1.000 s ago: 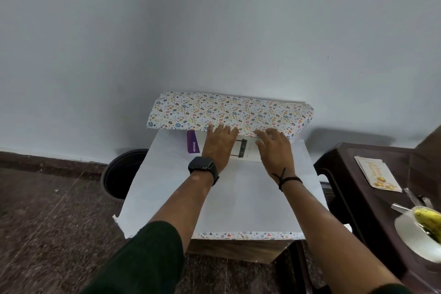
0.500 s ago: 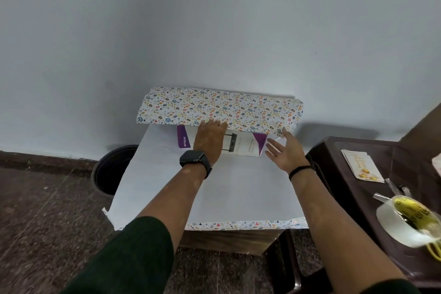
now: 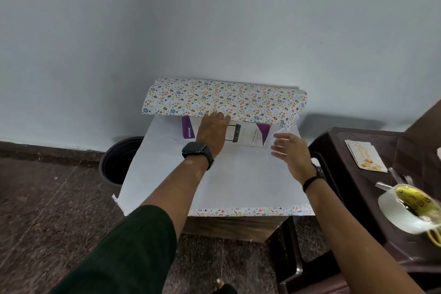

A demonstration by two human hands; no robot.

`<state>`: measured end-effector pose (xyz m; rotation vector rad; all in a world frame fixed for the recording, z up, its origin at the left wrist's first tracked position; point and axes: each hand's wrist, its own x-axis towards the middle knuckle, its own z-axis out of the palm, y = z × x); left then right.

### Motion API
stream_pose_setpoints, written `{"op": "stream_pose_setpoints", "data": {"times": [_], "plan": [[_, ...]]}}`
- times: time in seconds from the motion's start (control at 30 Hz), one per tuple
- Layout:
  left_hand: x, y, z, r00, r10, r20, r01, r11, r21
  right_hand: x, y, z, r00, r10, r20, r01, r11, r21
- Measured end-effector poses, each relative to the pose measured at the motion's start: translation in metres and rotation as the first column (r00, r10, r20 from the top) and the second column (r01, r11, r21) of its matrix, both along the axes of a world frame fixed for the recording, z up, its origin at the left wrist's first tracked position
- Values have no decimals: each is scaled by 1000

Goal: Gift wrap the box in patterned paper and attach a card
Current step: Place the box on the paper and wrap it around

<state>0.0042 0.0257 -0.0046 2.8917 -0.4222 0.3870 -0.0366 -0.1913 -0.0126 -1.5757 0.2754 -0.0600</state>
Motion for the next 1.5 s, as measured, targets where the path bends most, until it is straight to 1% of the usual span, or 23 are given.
{"op": "stream_pose_setpoints", "data": {"times": [0.03, 0.07, 0.1, 0.13, 0.17, 0.2, 0.3, 0.37, 0.43, 0.5, 0.57, 0.63, 0.7, 0.77, 0.87, 1.03, 1.1, 1.2, 1.27, 1.33, 1.43, 1.47, 1.5], "plan": [[-1, 1, 0, 1000, -8, -2, 8, 1000, 16, -13, 6, 1, 987, 163, 3, -161, 976, -144], [-2, 2, 1, 1000, -17, -7, 17, 999, 32, -25, 13, 3, 947, 319, -33, -315, 902, -295], [-4, 4, 2, 1000, -22, -13, 22, 999, 41, -36, 19, 3, 890, 446, -96, -441, 787, -432], [-5, 6, 2, 999, -23, -25, 24, 999, 48, -45, 25, 4, 830, 536, -158, -526, 654, -544], [-5, 9, 4, 999, -25, -46, 28, 998, 60, -53, 30, 4, 773, 599, -209, -580, 537, -612], [-5, 12, 6, 996, -32, -79, 38, 997, 75, -61, 35, 4, 724, 639, -259, -623, 445, -644], [-6, 18, 16, 978, -64, -199, 89, 989, 117, -82, 50, 5, 601, 693, -398, -713, 240, -659], [-6, 22, 21, 971, -91, -223, 114, 989, 94, -90, 57, 4, 556, 690, -464, -718, 117, -686], [-7, 26, 21, 976, -99, -194, 115, 991, 70, -94, 62, 6, 549, 685, -479, -687, 43, -725], [-5, 30, 21, 979, -84, -185, 94, 995, 46, -95, 64, 11, 566, 684, -460, -652, 30, -757], [-4, 32, 22, 971, -68, -231, 76, 997, 23, -92, 62, 18, 594, 691, -413, -619, 64, -783], [-2, 32, 24, 955, -61, -291, 76, 996, 41, -88, 60, 28, 627, 692, -358, -580, 108, -807], [3, 34, 27, 939, -59, -338, 66, 998, 8, -79, 59, 40, 657, 688, -308, -538, 141, -831], [9, 35, 35, 931, -65, -359, 61, 998, -20, -69, 58, 54, 681, 689, -248, -487, 173, -856], [17, 36, 50, 911, -68, -406, 74, 997, -2, -53, 57, 72, 712, 674, -196, -433, 203, -878], [38, 43, 68, 844, -25, -536, -48, 991, -122, -18, 57, 96, 744, 653, -142, -375, 233, -897], [44, 43, 76, 809, -15, -588, -77, 988, -130, -6, 59, 105, 748, 646, -151, -368, 215, -905], [55, 41, 91, 764, -40, -644, -24, 996, -90, 15, 61, 120, 752, 638, -169, -367, 191, -910], [69, 40, 95, 747, -43, -664, -27, 995, -95, 29, 62, 129, 770, 613, -176, -355, 182, -917], [82, 42, 95, 746, -72, -662, -51, 985, -165, 43, 62, 137, 781, 596, -187, -348, 166, -923], [88, 51, 99, 658, -108, -745, -133, 957, -256, 64, 64, 141, 789, 581, -201, -348, 152, -925], [90, 54, 102, 645, -111, -756, -159, 948, -276, 72, 65, 140, 792, 573, -209, -350, 147, -925], [94, 56, 104, 652, -114, -750, -168, 942, -290, 79, 66, 139, 799, 561, -215, -349, 142, -926]]}}
